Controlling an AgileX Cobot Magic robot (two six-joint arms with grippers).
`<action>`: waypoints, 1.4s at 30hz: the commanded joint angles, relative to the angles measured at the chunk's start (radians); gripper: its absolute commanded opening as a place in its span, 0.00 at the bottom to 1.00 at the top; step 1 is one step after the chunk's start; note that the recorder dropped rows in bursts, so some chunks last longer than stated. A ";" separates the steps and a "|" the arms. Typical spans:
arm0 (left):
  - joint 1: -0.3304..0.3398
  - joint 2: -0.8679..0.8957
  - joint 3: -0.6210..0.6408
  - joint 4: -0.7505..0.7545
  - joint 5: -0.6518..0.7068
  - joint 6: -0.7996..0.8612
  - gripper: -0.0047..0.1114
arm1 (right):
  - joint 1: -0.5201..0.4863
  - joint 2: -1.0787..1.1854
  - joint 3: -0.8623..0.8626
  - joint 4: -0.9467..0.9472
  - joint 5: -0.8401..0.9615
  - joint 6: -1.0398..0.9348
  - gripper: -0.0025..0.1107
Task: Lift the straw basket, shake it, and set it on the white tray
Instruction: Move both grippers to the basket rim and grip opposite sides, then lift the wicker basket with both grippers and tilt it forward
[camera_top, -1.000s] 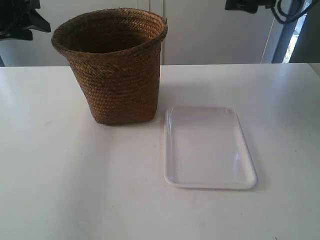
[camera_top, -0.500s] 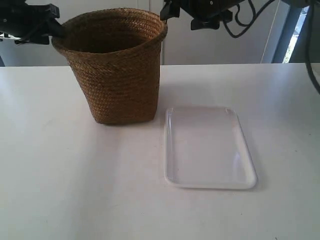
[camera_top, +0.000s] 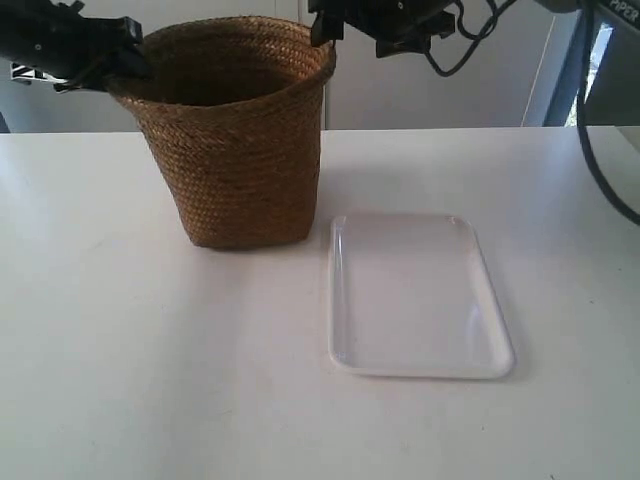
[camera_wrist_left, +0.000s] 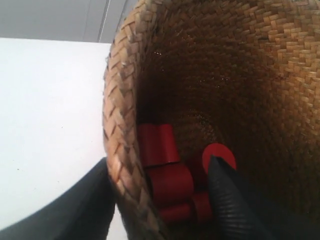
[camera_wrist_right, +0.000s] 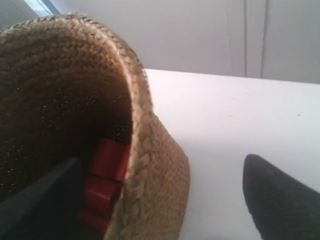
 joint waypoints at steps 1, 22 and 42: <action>-0.022 0.002 -0.006 0.006 0.003 0.001 0.55 | 0.028 0.030 -0.037 -0.017 -0.021 0.013 0.73; -0.033 0.025 -0.006 0.030 0.043 0.001 0.55 | 0.047 0.112 -0.074 -0.094 0.071 0.083 0.66; -0.037 -0.081 -0.004 0.065 0.144 -0.029 0.04 | 0.047 0.030 -0.074 -0.134 0.141 0.122 0.02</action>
